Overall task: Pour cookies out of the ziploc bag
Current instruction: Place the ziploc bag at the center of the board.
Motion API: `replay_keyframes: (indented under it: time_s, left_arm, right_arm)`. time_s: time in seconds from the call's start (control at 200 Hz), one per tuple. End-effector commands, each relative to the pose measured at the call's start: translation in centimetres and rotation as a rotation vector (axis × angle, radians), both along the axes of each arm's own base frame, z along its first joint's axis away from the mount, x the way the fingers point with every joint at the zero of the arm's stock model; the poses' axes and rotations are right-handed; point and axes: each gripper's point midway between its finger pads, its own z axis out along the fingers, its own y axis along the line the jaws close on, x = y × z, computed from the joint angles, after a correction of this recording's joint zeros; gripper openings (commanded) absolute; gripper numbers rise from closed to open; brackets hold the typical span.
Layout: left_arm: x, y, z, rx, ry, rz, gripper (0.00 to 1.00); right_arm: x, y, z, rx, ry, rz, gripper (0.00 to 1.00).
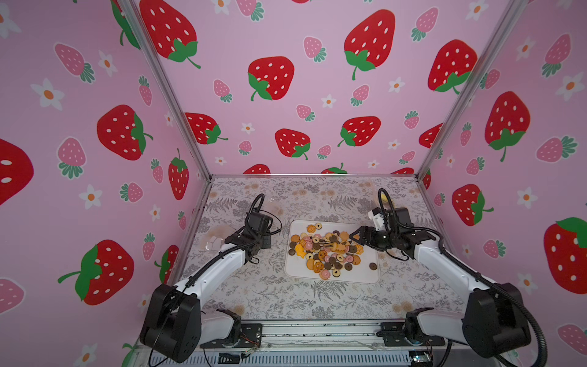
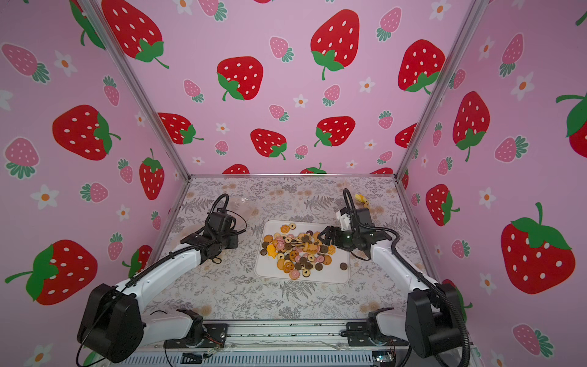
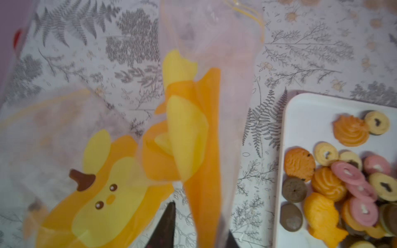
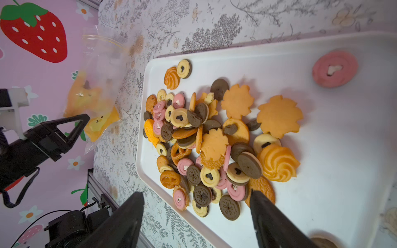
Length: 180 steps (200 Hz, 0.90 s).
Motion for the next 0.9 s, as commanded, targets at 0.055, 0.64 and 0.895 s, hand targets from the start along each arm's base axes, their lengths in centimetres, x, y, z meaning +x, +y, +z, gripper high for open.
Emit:
replay_keyframes:
  time_s: [0.055,0.64,0.895]
  left_arm:
    - [-0.1,1.7,4.9,-0.030,-0.162,0.132,0.77]
    - [2.4,-13.9,5.0,-0.305,-0.035,-0.272,0.99]
    - [6.0,-14.3,1.0,-0.318,0.072,-0.232,0.99]
  right_arm:
    - [1.3,-1.2,2.5,-0.068,-0.092,-0.026,0.87]
    - [9.5,-11.8,5.4,-0.600,-0.183,-0.328,0.99]
    - [16.8,-12.9,4.0,-0.697,-0.128,-0.307,1.00]
